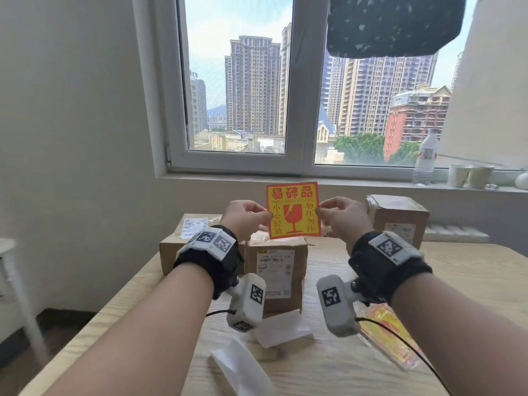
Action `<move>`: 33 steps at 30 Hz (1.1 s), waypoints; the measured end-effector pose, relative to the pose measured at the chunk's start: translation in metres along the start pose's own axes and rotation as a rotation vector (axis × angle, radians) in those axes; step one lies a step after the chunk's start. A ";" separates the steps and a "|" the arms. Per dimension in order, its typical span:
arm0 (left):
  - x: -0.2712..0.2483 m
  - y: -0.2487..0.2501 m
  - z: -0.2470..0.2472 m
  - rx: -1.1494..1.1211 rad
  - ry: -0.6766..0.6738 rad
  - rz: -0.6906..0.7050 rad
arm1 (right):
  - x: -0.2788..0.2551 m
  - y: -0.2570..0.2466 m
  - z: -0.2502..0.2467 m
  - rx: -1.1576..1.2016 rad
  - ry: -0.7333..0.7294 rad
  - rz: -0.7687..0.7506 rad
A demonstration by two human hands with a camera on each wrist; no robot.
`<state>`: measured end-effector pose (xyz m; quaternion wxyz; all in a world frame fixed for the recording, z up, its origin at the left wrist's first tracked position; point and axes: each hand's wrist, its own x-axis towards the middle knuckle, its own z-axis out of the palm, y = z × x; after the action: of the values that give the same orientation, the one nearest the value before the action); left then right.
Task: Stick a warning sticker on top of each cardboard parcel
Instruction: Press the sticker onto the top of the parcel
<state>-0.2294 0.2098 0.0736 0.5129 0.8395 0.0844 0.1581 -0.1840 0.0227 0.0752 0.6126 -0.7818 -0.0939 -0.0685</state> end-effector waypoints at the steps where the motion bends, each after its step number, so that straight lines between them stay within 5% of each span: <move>1: 0.005 0.000 -0.003 -0.010 0.007 -0.010 | 0.006 -0.002 0.003 0.003 -0.010 0.007; 12: 0.036 -0.027 -0.016 -0.018 0.094 -0.180 | 0.043 0.011 0.036 -0.078 -0.054 0.114; 33: 0.044 -0.044 -0.001 0.266 0.139 -0.121 | 0.044 0.035 0.051 -0.351 0.003 0.035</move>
<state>-0.1877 0.2437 0.0427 0.3987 0.8804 0.1902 0.1722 -0.1331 0.0672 0.0398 0.4679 -0.8782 -0.0658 -0.0745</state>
